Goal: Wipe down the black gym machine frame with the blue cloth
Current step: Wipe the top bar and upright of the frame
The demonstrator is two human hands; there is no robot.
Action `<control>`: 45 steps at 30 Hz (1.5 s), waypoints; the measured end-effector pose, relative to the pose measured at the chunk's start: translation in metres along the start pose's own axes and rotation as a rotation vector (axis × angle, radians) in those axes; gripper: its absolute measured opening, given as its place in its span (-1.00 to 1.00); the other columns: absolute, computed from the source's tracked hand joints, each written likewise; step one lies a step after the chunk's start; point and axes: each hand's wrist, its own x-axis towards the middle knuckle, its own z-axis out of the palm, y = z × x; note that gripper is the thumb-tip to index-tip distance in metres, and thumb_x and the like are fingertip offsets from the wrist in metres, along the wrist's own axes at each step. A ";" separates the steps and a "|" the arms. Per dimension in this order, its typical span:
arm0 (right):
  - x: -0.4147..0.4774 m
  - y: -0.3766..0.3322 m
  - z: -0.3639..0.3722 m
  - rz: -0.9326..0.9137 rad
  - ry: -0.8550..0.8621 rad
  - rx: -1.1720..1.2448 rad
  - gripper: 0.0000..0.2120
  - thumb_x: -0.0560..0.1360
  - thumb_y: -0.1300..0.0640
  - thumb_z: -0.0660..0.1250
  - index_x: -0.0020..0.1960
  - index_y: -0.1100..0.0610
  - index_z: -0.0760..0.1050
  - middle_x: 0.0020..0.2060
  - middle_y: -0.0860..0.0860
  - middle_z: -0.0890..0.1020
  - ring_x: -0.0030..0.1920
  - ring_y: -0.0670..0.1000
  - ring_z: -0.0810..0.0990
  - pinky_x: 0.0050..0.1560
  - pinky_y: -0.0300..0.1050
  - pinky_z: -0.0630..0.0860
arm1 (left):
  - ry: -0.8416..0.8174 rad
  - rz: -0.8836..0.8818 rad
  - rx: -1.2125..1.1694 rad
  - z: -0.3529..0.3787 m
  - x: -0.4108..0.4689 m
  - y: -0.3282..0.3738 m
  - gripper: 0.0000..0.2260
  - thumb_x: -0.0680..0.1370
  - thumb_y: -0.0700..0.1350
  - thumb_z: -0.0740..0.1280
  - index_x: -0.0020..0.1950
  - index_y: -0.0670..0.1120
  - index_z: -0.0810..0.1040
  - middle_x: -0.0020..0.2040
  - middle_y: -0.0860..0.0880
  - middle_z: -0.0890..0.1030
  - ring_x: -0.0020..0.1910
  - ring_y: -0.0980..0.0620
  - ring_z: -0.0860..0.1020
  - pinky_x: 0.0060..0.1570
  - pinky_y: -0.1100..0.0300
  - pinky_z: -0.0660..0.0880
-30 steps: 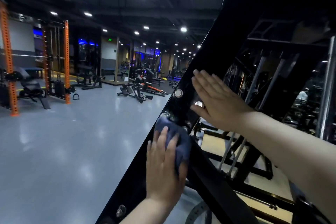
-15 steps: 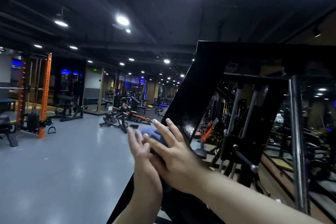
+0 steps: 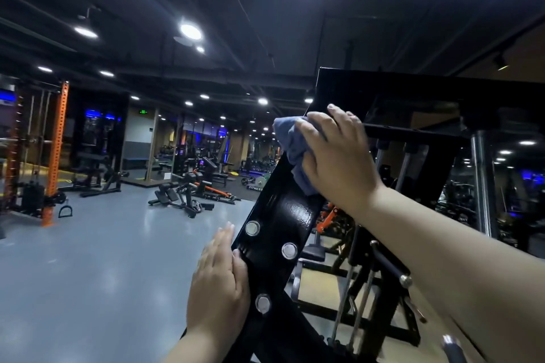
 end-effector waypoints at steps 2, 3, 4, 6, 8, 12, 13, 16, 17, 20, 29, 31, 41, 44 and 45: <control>-0.012 -0.018 0.005 -0.050 -0.011 0.060 -0.49 0.50 0.04 0.15 0.39 0.19 0.49 0.30 0.19 0.53 0.38 0.32 0.42 0.49 0.28 0.22 | 0.011 0.013 0.044 0.000 -0.002 -0.002 -0.38 0.58 0.15 -0.12 0.55 -0.03 0.35 0.52 0.07 0.39 0.53 0.00 0.32 0.48 -0.09 0.31; -0.026 -0.028 0.008 -0.127 -0.025 0.110 -0.50 0.50 0.04 0.19 0.38 0.19 0.50 0.28 0.21 0.53 0.37 0.31 0.43 0.49 0.27 0.21 | 0.029 0.035 0.064 -0.001 -0.003 -0.003 -0.41 0.59 0.14 -0.09 0.53 -0.03 0.38 0.50 0.03 0.43 0.50 -0.05 0.37 0.42 -0.14 0.37; -0.041 -0.037 0.010 -0.228 -0.052 0.165 -0.51 0.50 0.05 0.24 0.38 0.19 0.52 0.28 0.21 0.53 0.37 0.29 0.43 0.50 0.26 0.21 | 0.058 0.058 0.077 -0.001 -0.004 -0.005 -0.45 0.60 0.11 -0.05 0.49 -0.04 0.42 0.46 -0.01 0.49 0.45 -0.11 0.43 0.34 -0.18 0.44; -0.061 -0.040 0.009 -0.430 -0.127 0.249 -0.53 0.50 0.09 0.30 0.39 0.16 0.53 0.32 0.18 0.53 0.40 0.25 0.42 0.50 0.23 0.22 | 0.133 0.099 0.103 0.000 -0.006 -0.006 -0.51 0.60 0.05 0.02 0.44 -0.07 0.47 0.39 -0.08 0.55 0.38 -0.12 0.46 0.24 -0.22 0.50; -0.052 -0.025 0.008 -0.560 -0.139 0.266 -0.53 0.50 0.14 0.31 0.40 0.14 0.53 0.32 0.16 0.54 0.39 0.23 0.44 0.49 0.18 0.26 | 0.188 0.129 0.119 0.001 -0.007 -0.001 -0.53 0.60 0.02 0.05 0.44 -0.07 0.46 0.40 -0.09 0.55 0.37 -0.04 0.38 0.30 -0.09 0.44; 0.010 0.031 0.006 -0.452 -0.126 0.192 -0.50 0.48 0.13 0.26 0.41 0.12 0.52 0.31 0.12 0.55 0.36 0.22 0.47 0.45 0.16 0.34 | 0.207 0.193 0.112 0.003 -0.003 -0.002 -0.51 0.57 -0.04 0.07 0.44 -0.15 0.50 0.44 -0.03 0.51 0.38 -0.03 0.39 0.39 0.16 0.22; 0.028 0.049 0.004 -0.385 -0.096 0.172 -0.50 0.46 0.13 0.25 0.40 0.14 0.54 0.29 0.13 0.56 0.33 0.23 0.49 0.43 0.15 0.37 | 0.208 0.229 0.121 0.004 -0.002 -0.005 -0.51 0.56 -0.09 0.08 0.42 -0.19 0.51 0.45 -0.03 0.50 0.39 -0.03 0.39 0.44 0.21 0.18; 0.076 0.101 -0.001 -0.120 -0.008 0.092 -0.48 0.44 0.11 0.16 0.36 0.18 0.55 0.23 0.16 0.59 0.26 0.27 0.53 0.38 0.13 0.39 | 0.172 0.222 0.098 0.006 0.005 -0.007 -0.51 0.51 -0.11 0.09 0.36 -0.19 0.56 0.28 -0.14 0.63 0.29 -0.03 0.45 0.46 0.35 0.10; 0.087 0.114 -0.004 -0.016 0.020 0.085 -0.48 0.46 0.10 0.13 0.37 0.15 0.54 0.24 0.16 0.58 0.27 0.30 0.51 0.37 0.13 0.38 | 0.148 0.218 0.076 0.008 0.009 -0.009 -0.52 0.48 -0.11 0.08 0.34 -0.16 0.54 0.21 -0.19 0.66 0.30 0.06 0.46 0.46 0.38 0.07; 0.100 0.123 -0.005 0.254 0.089 0.114 -0.55 0.49 0.05 0.10 0.33 0.01 0.50 0.26 0.11 0.54 0.31 0.33 0.44 0.35 0.18 0.36 | 0.185 0.224 0.037 0.011 0.019 -0.009 -0.52 0.42 -0.10 0.08 0.29 -0.12 0.50 0.22 -0.13 0.67 0.45 0.42 0.25 0.44 0.44 0.02; -0.012 0.001 0.010 -0.184 -0.070 0.220 -0.54 0.52 0.12 0.22 0.40 0.15 0.51 0.35 0.17 0.49 0.43 0.26 0.37 0.47 0.29 0.24 | 0.142 0.171 0.067 0.011 0.006 -0.009 -0.51 0.59 -0.02 0.06 0.46 -0.12 0.47 0.37 -0.10 0.58 0.32 -0.13 0.53 0.20 -0.03 0.51; -0.035 -0.015 0.009 -0.333 -0.140 0.243 -0.56 0.54 0.13 0.24 0.40 0.13 0.53 0.37 0.17 0.49 0.45 0.25 0.36 0.49 0.29 0.22 | 0.079 0.133 0.050 0.006 0.002 -0.005 -0.51 0.62 0.06 0.00 0.51 -0.03 0.39 0.43 -0.03 0.51 0.39 -0.12 0.50 0.24 -0.10 0.51; -0.023 -0.011 -0.001 0.048 -0.083 0.213 -0.49 0.53 0.08 0.14 0.46 0.13 0.45 0.44 0.16 0.41 0.49 0.31 0.25 0.52 0.23 0.24 | -0.100 0.067 0.032 -0.004 -0.007 -0.008 -0.38 0.59 0.15 -0.14 0.61 -0.01 0.22 0.55 0.00 0.37 0.51 -0.03 0.35 0.42 0.04 0.32; -0.045 -0.048 0.005 0.029 -0.059 0.220 -0.52 0.53 0.11 0.16 0.43 0.18 0.48 0.42 0.22 0.43 0.46 0.32 0.29 0.50 0.28 0.24 | -0.120 0.091 -0.005 -0.010 -0.015 -0.013 -0.39 0.58 0.12 -0.10 0.62 -0.02 0.21 0.54 -0.03 0.37 0.50 -0.03 0.35 0.38 0.07 0.33; -0.056 -0.062 0.007 -0.033 -0.055 0.230 -0.53 0.52 0.12 0.17 0.40 0.20 0.50 0.39 0.24 0.45 0.44 0.32 0.32 0.48 0.29 0.26 | -0.139 0.097 -0.018 -0.012 -0.018 -0.017 -0.39 0.58 0.11 -0.08 0.63 -0.02 0.18 0.54 -0.04 0.37 0.49 -0.03 0.34 0.37 0.10 0.32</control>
